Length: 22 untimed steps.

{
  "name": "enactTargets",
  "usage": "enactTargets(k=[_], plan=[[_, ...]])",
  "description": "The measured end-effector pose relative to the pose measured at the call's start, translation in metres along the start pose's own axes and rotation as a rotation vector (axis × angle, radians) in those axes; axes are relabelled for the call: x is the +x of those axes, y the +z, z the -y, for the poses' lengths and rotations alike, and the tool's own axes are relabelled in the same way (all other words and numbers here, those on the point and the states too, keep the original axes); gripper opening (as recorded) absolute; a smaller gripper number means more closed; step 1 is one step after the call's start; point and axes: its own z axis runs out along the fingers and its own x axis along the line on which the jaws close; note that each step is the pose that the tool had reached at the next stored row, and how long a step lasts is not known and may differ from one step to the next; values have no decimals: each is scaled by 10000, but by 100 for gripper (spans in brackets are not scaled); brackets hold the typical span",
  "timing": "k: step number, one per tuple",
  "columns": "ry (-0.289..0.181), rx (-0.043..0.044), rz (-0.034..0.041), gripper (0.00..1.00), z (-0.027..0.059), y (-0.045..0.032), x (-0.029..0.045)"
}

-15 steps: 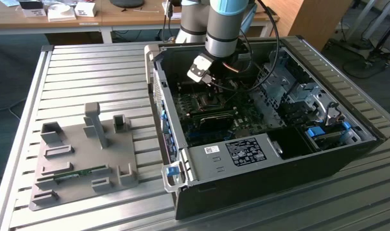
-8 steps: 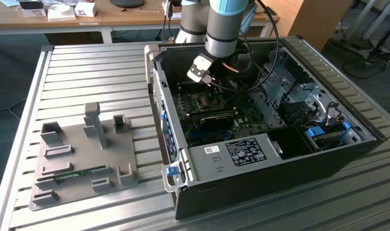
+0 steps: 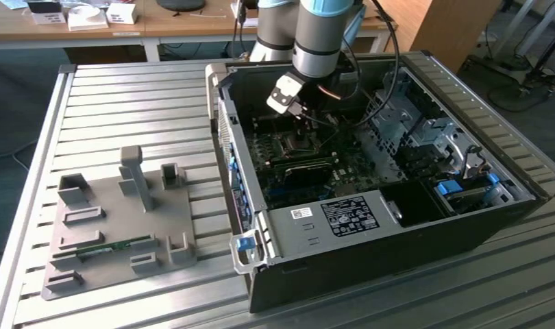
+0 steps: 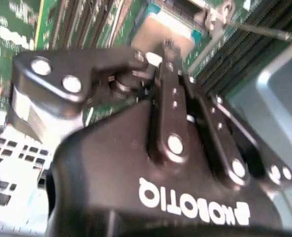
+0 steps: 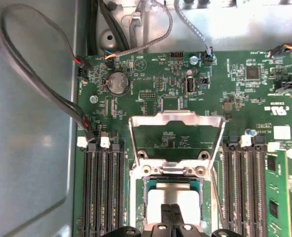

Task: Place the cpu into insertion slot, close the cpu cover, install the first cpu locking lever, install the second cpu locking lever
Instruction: 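Place the cpu into insertion slot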

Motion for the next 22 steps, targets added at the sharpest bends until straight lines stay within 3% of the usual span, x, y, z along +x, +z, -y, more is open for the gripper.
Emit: enactTargets(k=[8, 16, 19, 22], plan=[[0, 0, 1, 11, -10, -201, 6], [0, 0, 0, 11, -10, -212, 7], [1, 60, 4, 11, -11, -213, 7], [2, 62, 2, 11, -10, -212, 7]])
